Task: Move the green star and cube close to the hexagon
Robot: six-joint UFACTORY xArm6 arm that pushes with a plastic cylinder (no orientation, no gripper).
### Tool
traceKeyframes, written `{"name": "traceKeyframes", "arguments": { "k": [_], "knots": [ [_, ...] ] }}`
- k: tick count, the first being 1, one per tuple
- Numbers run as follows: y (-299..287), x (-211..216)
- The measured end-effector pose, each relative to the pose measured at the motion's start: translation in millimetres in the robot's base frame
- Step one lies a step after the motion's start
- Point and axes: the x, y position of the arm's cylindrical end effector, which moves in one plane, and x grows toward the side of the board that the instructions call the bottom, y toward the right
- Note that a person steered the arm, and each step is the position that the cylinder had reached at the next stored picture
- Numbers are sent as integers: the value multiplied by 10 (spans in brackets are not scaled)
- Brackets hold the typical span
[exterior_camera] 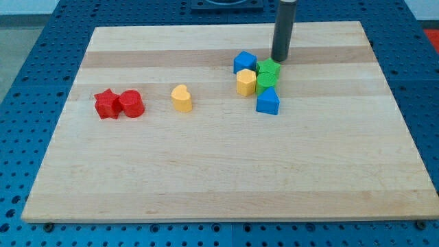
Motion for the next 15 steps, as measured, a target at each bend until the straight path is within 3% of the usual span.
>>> {"name": "traceKeyframes", "arguments": {
  "k": [8,15],
  "knots": [
    [-355,241],
    [-653,-30]
  ]
}}
